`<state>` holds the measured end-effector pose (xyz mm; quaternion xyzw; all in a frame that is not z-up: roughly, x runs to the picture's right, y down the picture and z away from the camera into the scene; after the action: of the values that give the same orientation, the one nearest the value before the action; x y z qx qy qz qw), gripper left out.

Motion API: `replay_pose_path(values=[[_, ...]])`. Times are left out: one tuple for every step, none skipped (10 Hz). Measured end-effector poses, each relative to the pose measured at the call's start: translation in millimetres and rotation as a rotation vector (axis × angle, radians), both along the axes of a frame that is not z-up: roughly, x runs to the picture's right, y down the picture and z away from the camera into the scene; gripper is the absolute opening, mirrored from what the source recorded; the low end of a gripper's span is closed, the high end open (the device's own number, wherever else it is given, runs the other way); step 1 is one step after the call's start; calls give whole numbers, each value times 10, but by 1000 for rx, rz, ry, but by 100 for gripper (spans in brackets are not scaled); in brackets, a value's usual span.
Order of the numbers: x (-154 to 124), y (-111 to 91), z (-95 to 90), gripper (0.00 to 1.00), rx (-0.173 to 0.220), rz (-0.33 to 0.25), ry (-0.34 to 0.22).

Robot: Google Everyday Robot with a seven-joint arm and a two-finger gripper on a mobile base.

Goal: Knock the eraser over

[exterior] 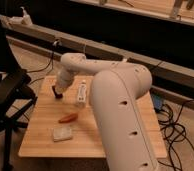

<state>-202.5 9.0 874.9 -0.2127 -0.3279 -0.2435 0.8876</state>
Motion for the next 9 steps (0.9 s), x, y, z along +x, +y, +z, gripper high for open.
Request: replay_pose_path(values=[[78, -31, -16, 0, 12, 15, 10], [221, -65, -35, 0, 26, 35, 27], [418, -117, -51, 0, 44, 63, 50], [522, -148, -53, 0, 53, 80, 64], [599, -179, -49, 0, 63, 100, 77], [635, -231, -31, 0, 77, 124, 82], [655, -262, -4, 0, 86, 140, 84], [681, -314, 49, 0, 97, 161, 86], [691, -349, 128, 0, 102, 183, 86]])
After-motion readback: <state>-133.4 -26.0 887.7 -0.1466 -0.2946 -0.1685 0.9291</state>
